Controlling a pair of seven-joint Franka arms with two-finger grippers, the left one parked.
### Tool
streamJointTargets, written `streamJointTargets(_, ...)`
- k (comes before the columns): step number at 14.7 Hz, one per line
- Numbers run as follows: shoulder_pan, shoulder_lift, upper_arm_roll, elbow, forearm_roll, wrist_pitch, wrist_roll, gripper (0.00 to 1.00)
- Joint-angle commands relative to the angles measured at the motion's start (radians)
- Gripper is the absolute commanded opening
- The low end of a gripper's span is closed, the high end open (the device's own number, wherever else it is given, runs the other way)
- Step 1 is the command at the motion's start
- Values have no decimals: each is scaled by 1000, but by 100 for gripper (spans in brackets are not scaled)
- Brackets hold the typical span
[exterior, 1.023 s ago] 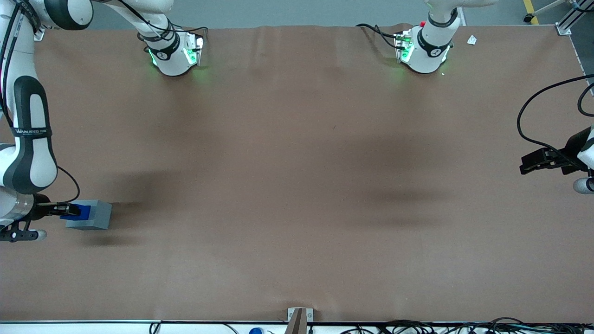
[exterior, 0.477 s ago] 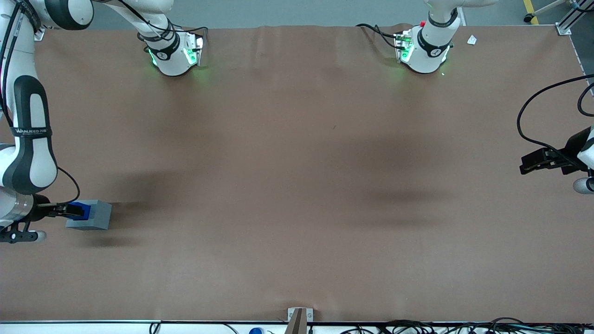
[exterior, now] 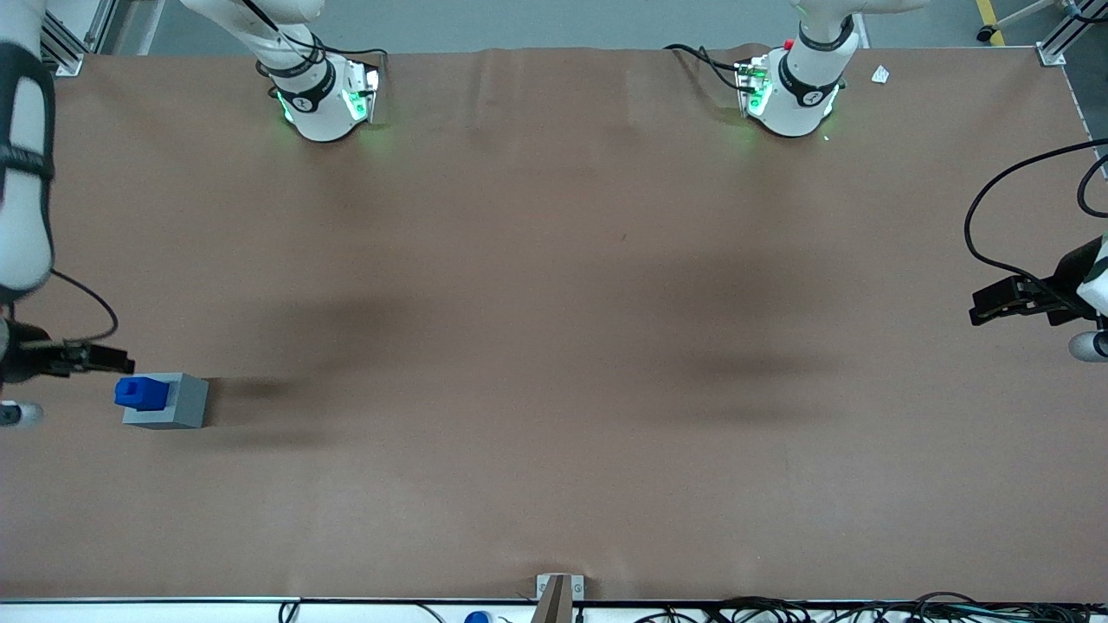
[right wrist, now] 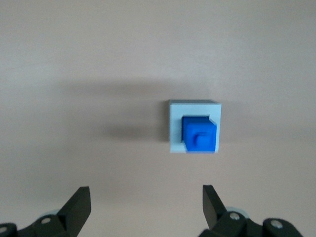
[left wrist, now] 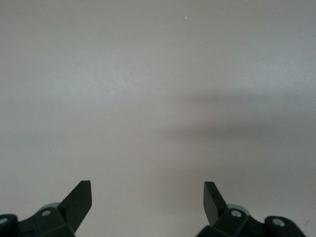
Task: Insert blue part into gray base with right arm
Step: 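Open the right gripper and raise it away from the base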
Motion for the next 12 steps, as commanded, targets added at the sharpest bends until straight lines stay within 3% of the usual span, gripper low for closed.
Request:
streamJointTargets(1, 32, -147, 2, -63, -1, -72, 24, 100)
streamJointTargets(6, 123, -336, 2, -127, -1, -181, 95, 100)
streamJointTargets(12, 157, -551, 4, -371, -6, -114, 100, 100)
